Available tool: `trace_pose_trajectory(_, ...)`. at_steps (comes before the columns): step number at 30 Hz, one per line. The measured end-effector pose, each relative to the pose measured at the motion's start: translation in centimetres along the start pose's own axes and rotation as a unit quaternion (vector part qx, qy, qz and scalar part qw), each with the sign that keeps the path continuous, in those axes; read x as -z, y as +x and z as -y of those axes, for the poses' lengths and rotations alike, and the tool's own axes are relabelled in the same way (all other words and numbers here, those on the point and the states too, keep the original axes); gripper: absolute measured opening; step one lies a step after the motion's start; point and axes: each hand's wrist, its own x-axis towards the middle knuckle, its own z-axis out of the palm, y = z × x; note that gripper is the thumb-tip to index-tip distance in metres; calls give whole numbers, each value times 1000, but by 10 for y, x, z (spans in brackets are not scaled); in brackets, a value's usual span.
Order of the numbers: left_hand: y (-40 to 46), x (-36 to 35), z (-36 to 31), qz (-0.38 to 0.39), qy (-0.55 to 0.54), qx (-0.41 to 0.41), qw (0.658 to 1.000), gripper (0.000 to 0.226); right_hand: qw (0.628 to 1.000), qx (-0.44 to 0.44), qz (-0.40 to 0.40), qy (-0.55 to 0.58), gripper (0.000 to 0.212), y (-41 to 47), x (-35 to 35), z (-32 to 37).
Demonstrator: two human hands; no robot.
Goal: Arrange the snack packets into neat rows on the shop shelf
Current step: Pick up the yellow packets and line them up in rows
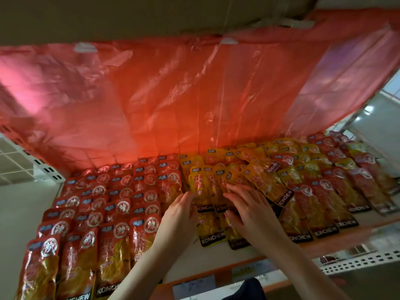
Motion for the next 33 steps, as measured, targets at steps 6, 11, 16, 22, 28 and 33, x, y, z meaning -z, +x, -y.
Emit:
trace_pose_trajectory(6,6,-20,-10,-23,18,41,999,45,999,-6,-34,-1,43,-7,-18,-2)
trace_pose_trajectory(11,14,-30,-20,-46,-24,127,990,50,998,-12,-60,7,42,-9,-24,-3)
trace_pose_trajectory(16,29,-29,-27,-60,-42,156,985,59,999,-10,-51,13,43,-8,-28,-5)
trace_pose_trajectory(22,45,-32,-42,-58,-110,229,965,46,997,-15,-58,57,44,-7,-25,-6)
trace_pose_trajectory(28,47,-39,-53,-75,-118,227,964,37,993,-12,-62,99,40,-8,-21,-5)
trace_pose_trajectory(33,37,-30,-56,-147,-120,249,950,40,982,-8,-95,164,33,-8,-16,-5)
